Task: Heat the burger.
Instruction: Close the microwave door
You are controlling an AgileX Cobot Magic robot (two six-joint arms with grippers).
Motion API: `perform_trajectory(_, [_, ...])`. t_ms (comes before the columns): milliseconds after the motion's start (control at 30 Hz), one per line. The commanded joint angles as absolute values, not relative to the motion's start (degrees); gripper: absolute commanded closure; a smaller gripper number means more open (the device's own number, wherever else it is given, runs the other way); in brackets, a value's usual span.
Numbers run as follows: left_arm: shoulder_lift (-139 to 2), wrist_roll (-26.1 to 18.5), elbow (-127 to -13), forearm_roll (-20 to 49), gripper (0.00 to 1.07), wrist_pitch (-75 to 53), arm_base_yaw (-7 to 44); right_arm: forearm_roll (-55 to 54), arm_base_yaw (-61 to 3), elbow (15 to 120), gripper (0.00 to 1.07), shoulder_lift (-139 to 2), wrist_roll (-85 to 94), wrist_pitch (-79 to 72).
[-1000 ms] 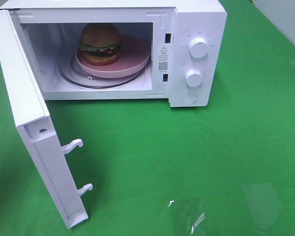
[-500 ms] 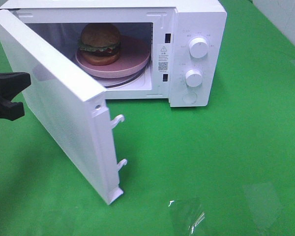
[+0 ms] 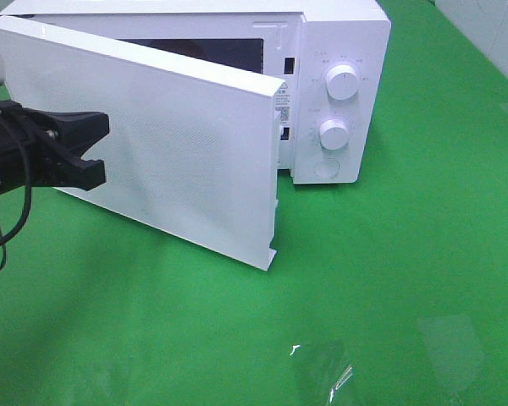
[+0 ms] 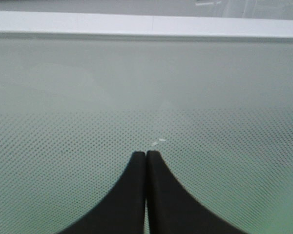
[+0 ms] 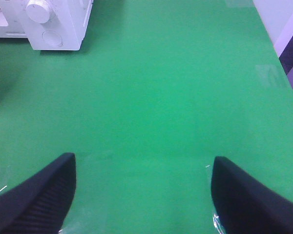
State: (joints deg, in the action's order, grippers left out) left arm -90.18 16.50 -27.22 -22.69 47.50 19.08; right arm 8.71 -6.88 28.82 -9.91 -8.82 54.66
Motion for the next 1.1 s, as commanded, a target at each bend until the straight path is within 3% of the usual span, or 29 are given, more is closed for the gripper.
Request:
perform_trajectory(33, [-91.16,15.53,-29.11,-20.51,1.07,47.04,20.97,8.42,-6.82,28.71,0.35,-9.40,-8.77,54.77])
perform_trajectory(400, [-98.61,14.09,-37.70,-13.58,1.07,45.49,28.59,8.42,-6.82,28.71,0.35,-9.40,-8.77,54.77])
perform_trajectory(1100, [-110.07,12.55,-57.64,-7.91,1.07,36.55,34.78,8.42,-6.82,28.71,0.35,-9.40,-8.77,54.77])
